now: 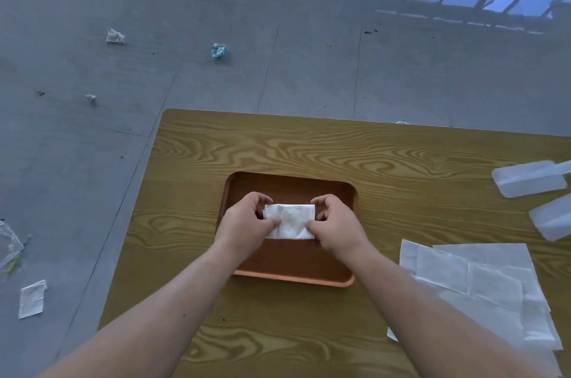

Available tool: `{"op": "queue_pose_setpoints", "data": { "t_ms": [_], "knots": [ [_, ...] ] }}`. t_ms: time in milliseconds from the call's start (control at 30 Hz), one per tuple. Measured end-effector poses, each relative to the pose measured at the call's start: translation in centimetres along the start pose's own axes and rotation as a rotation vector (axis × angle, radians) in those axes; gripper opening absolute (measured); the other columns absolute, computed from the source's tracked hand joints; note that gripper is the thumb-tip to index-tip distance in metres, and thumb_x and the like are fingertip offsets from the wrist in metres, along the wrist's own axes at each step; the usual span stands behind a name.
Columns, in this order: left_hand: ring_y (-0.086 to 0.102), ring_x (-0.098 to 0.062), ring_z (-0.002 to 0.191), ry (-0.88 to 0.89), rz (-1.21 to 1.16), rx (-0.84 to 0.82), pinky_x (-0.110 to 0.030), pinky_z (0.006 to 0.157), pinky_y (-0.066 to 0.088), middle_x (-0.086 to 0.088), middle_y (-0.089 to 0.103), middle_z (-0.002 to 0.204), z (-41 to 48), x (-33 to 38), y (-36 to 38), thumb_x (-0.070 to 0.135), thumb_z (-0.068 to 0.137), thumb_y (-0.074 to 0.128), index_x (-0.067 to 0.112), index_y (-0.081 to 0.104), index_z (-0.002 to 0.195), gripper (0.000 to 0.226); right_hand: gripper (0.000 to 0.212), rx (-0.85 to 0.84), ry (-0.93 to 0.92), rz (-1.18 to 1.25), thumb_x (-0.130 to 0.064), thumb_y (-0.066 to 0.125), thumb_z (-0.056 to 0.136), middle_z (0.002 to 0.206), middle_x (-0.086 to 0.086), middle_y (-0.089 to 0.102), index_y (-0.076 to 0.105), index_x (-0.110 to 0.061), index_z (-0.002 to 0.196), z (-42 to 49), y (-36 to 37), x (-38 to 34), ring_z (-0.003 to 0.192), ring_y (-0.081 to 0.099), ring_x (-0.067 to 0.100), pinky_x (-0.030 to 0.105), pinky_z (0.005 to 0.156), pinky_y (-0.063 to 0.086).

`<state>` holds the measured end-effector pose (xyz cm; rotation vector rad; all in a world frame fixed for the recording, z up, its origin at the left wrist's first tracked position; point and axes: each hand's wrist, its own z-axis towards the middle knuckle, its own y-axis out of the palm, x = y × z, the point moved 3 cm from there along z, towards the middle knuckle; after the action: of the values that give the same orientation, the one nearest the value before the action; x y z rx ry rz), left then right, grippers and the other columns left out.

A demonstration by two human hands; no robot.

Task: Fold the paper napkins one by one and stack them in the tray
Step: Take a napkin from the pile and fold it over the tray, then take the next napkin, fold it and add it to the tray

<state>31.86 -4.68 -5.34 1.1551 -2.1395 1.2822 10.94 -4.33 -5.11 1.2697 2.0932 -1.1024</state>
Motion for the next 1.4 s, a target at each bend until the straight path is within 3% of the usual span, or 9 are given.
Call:
{"op": "queue_pose_setpoints", "data": {
  "t_ms": [100,233,333,467,633,767,867,1067,1400],
  "knots": [
    [0.063,-0.001,0.087,0.092,0.168,0.055,-0.025,0.074,0.05,0.018,0.063,0.1,0.2,-0.9,0.7,0.039,0.082,0.076,0.038,0.059,0.119,0.04,0.046,0.085,-0.095,-0.299,-0.024,0.067,0.084,0.099,-0.006,0.069,0.055,-0.026,0.128,-0.1,1.0,0.4,0.087,0.066,0.013,0.031,0.074,0.054],
    [0.057,-0.025,0.117,0.433,0.535,0.131,-0.037,0.095,0.05,0.0,0.062,0.128,-1.3,-0.4,1.7,0.027,0.089,0.071,0.021,0.065,0.13,0.042,0.047,0.216,-0.443,-0.684,-0.021,0.067,0.085,0.117,0.005,0.062,0.06,-0.017,0.131,-1.6,1.9,0.7,0.107,0.056,0.028,0.042,0.095,0.05],
    [0.049,-0.028,0.137,0.533,0.722,-0.038,-0.042,0.111,0.041,-0.005,0.055,0.151,-2.0,-0.5,3.0,0.028,0.098,0.058,0.021,0.061,0.14,0.043,0.049,0.075,-0.56,-0.787,-0.016,0.061,0.09,0.135,0.01,0.064,0.061,-0.013,0.139,-2.3,3.1,1.5,0.127,0.055,0.033,0.046,0.11,0.045],
    [0.04,-0.024,0.142,0.493,0.884,-0.162,-0.04,0.114,0.036,-0.001,0.043,0.161,-2.1,-1.4,3.5,0.04,0.101,0.047,0.023,0.05,0.149,0.05,0.059,-0.11,-0.482,-0.951,-0.02,0.045,0.097,0.163,0.009,0.039,0.04,-0.014,0.155,-2.0,4.1,3.4,0.153,0.03,0.028,0.044,0.126,0.021],
    [0.039,-0.026,0.144,0.453,0.938,-0.148,-0.044,0.117,0.033,-0.003,0.041,0.162,-2.7,-0.5,4.0,0.049,0.098,0.053,0.025,0.047,0.15,0.058,0.064,-0.09,-0.454,-0.888,-0.018,0.043,0.098,0.168,0.006,0.031,0.03,-0.019,0.16,-2.8,3.2,3.5,0.156,0.022,0.028,0.046,0.127,0.017],
    [0.049,-0.024,0.137,0.505,0.868,-0.107,-0.043,0.109,0.042,0.001,0.053,0.151,-3.4,2.7,6.0,0.049,0.097,0.058,0.025,0.058,0.141,0.05,0.061,0.06,-0.423,-0.742,-0.022,0.047,0.094,0.158,0.008,0.045,0.043,-0.018,0.154,-5.8,-0.7,4.8,0.147,0.037,0.027,0.043,0.121,0.029],
    [0.053,-0.023,0.128,0.623,0.834,-0.192,-0.039,0.108,0.044,0.003,0.059,0.14,-3.9,6.8,10.2,0.047,0.098,0.057,0.024,0.063,0.134,0.043,0.053,0.19,-0.344,-0.654,-0.022,0.049,0.09,0.144,0.007,0.057,0.055,-0.016,0.143,-8.9,-5.8,8.6,0.132,0.05,0.027,0.041,0.114,0.039],
    [0.052,-0.021,0.133,0.75,0.829,-0.361,-0.037,0.109,0.044,0.003,0.059,0.142,-5.7,14.6,21.2,0.052,0.097,0.059,0.027,0.06,0.137,0.047,0.05,0.37,-0.109,-0.614,-0.021,0.06,0.092,0.143,0.005,0.057,0.054,-0.017,0.141,-14.0,-14.6,18.1,0.132,0.051,0.027,0.042,0.11,0.044],
    [0.056,-0.021,0.125,0.638,0.863,-0.462,-0.037,0.095,0.05,0.003,0.057,0.137,-5.9,19.5,32.5,0.052,0.089,0.069,0.027,0.059,0.136,0.054,0.057,0.324,0.027,-0.567,-0.035,0.051,0.097,0.157,0.003,0.043,0.042,-0.02,0.152,-16.9,-19.8,25.9,0.145,0.036,0.025,0.043,0.118,0.035]
  ]
}}
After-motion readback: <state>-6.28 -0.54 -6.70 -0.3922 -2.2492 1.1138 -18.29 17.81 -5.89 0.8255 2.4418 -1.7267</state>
